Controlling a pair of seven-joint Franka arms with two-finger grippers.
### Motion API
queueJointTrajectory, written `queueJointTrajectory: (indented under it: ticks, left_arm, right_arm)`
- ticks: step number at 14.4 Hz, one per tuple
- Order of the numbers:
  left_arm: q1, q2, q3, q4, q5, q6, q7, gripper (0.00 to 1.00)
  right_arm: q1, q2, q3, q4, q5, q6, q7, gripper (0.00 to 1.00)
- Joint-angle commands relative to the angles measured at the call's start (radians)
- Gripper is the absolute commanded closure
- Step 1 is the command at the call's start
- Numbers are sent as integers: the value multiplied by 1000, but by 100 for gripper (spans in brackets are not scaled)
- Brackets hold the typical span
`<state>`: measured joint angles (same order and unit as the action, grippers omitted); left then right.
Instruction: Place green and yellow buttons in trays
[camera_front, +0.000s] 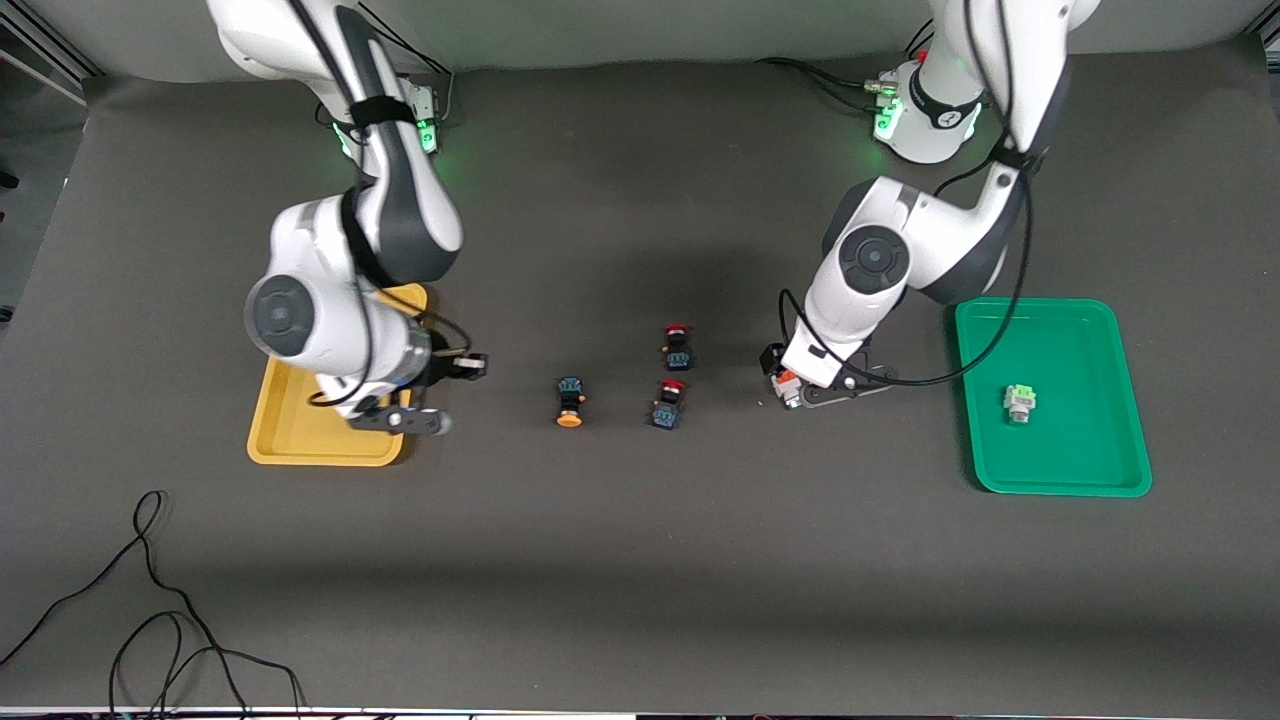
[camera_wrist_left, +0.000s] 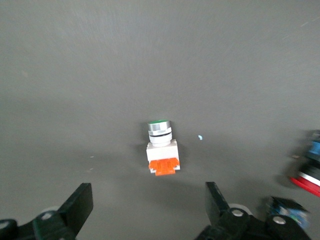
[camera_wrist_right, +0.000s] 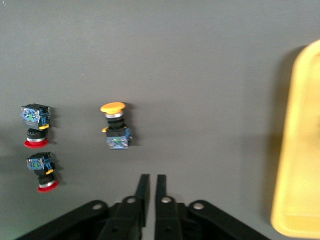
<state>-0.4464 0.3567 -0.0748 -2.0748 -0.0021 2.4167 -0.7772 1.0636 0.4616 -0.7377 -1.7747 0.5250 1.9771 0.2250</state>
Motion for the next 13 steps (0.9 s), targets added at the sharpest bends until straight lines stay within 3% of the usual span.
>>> queueJointTrajectory:
  ticks: [1, 3, 4, 5, 9, 12, 13]
  left_arm:
    - [-49, 80, 9, -11, 28, 108, -97, 0]
    - [-52, 110, 12, -8, 36, 122, -99, 4]
    - [-52, 117, 13, -5, 39, 124, -99, 16]
    - [-52, 122, 15, -4, 39, 124, -99, 34]
    - [-45, 130, 20, 10, 39, 124, -99, 81]
    - [-32, 85, 36, 41, 37, 85, -100, 89]
    - [-26, 53, 38, 57, 37, 32, -96, 92]
  right_arm:
    - [108, 142, 17, -2, 90, 175, 97, 0]
    - [140, 208, 21, -2, 141, 239, 97, 0]
    - [147, 238, 21, -2, 141, 255, 97, 0]
    - [147, 259, 32, -3, 141, 272, 97, 0]
    - [147, 308, 67, -8, 144, 351, 99, 0]
    - [145, 336, 95, -9, 151, 400, 103, 5]
    - [145, 338, 96, -8, 159, 401, 103, 15]
